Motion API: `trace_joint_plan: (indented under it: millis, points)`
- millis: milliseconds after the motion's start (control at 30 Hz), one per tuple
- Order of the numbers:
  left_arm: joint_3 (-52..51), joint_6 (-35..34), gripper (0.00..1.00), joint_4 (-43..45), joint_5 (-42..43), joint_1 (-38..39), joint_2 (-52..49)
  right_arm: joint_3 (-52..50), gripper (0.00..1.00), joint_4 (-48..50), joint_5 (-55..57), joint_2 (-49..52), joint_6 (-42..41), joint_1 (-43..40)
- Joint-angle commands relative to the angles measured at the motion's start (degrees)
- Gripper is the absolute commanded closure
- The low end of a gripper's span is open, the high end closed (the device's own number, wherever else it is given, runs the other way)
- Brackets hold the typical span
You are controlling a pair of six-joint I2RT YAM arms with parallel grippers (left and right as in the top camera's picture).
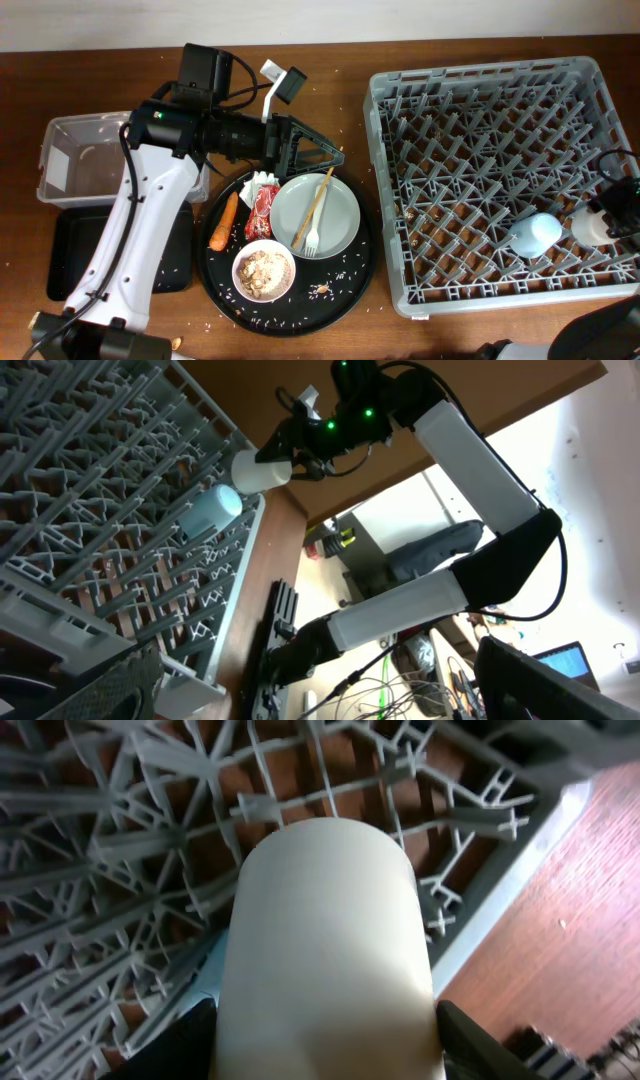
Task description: Sort waste into correct bins and load items into the dishwasher rack
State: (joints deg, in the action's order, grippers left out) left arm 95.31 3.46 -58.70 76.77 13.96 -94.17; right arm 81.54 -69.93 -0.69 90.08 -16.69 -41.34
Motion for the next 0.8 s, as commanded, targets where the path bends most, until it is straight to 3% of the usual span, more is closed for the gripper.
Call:
trace_joint_plan:
  millis: [0, 33, 67, 167, 233, 267, 300, 367, 400, 433, 500, 533, 600, 667, 700, 767]
  points:
    - [0.3, 0.0, 0.01, -0.1, -0.3, -0.2, 0.4, 0.3, 0.45, 1.9, 1.6, 0.0, -1.9, -0.3]
    - [0.3, 0.0, 0.01, -0.1, -0.3, -0.2, 0.4, 0.3, 0.37, 1.9, 1.7, 0.3, -1.9, -0.3]
    - [0.3, 0.0, 0.01, -0.2, -0.3, -0.2, 0.5, 0.3, 0.19, 1.8, 2.0, 0.5, -1.9, -0.4]
    - [0.3, 0.1, 0.01, -0.5, -0.3, -0.2, 0.5, 3.0, 0.08, 0.0, -0.2, 0.4, -1.9, -0.4]
    - [0.3, 0.0, 0.01, -0.7, -4.6, -0.2, 0.5, 13.3, 0.07, -8.1, -7.8, -0.7, 1.1, -0.2]
    - [0.3, 0.0, 0.01, -1.9, -11.8, -0.2, 0.5, 21.2, 0.07, -14.4, -13.7, -3.1, 5.7, 0.7]
    - [0.3, -0.5, 0.01, -4.5, -21.7, -0.2, 1.0, 24.4, 0.07, -16.6, -16.8, -5.1, 7.5, 1.8]
    - [0.1, -9.7, 0.01, -12.6, -57.1, 0.7, 1.2, 27.3, 0.07, -18.0, -26.2, -13.1, 10.9, 9.0]
    - [-1.2, -12.1, 0.06, -12.9, -63.6, 1.5, 1.2, 27.3, 0.08, -18.4, -26.3, -16.1, 10.9, 14.1]
    - [-5.5, -13.3, 0.21, -10.4, -67.0, 3.1, 1.2, 27.2, 0.08, -20.0, -26.3, -18.7, 10.9, 21.4]
    - [-14.3, -13.3, 0.36, -0.9, -68.5, 7.2, 1.1, 27.2, 0.08, -21.7, -24.1, -20.2, 9.7, 31.3]
    - [-18.9, -15.3, 0.37, 2.6, -73.4, 9.7, 1.1, 27.1, 0.13, -22.6, -24.2, -19.8, 9.8, 34.6]
    - [-19.6, -18.3, 0.43, 1.0, -77.3, 10.1, 1.6, 25.0, 0.25, -23.2, -24.2, -18.7, 9.3, 40.9]
    - [-14.7, -21.1, 0.42, -4.0, -77.2, 5.0, 5.1, 18.6, 0.27, -18.8, -20.4, -16.7, 3.3, 51.6]
    - [-11.5, -20.9, 0.31, -6.7, -77.2, 0.8, 8.0, 13.0, 0.28, -12.0, -12.2, -14.9, -3.0, 59.7]
    - [-9.5, -13.2, 0.31, -8.8, -69.9, -5.2, 13.8, 7.9, 0.28, -1.7, -6.1, -9.0, -9.0, 69.2]
